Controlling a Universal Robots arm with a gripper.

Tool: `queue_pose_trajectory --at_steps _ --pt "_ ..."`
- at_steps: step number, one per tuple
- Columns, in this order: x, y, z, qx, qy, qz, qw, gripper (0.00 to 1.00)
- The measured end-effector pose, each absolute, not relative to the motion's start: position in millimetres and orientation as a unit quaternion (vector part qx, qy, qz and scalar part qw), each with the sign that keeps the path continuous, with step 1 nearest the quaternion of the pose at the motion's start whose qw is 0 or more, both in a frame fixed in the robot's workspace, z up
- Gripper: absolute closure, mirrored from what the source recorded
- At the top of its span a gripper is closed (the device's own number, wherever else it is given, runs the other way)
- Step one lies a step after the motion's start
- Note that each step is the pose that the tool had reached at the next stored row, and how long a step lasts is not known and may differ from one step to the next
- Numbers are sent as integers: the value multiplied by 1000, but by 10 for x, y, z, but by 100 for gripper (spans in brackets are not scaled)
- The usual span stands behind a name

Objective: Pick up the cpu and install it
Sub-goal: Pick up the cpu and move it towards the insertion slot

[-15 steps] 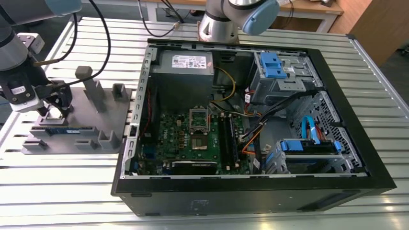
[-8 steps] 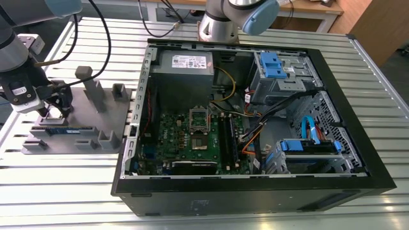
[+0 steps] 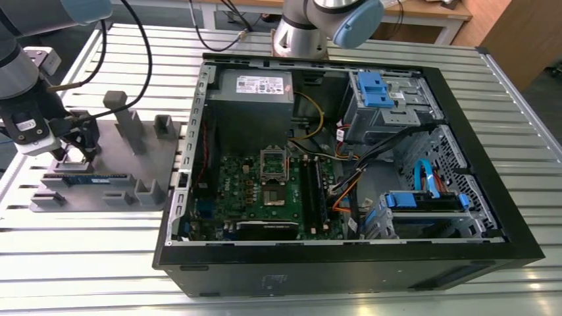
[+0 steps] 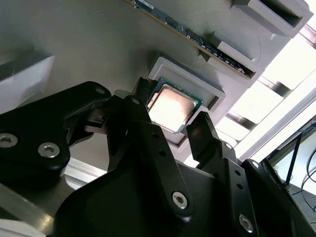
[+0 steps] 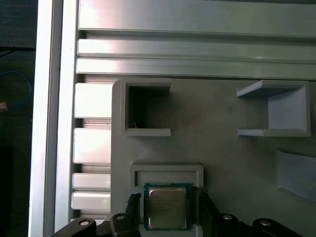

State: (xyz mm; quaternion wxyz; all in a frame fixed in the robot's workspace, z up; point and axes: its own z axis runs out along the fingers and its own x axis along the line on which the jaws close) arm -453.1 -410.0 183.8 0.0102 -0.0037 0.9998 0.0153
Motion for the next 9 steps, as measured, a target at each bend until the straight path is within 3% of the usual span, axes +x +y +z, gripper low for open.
queue_pose_trajectory --at_steps 9 --pt "-4532 -4087 1817 -4 1000 16 10 41"
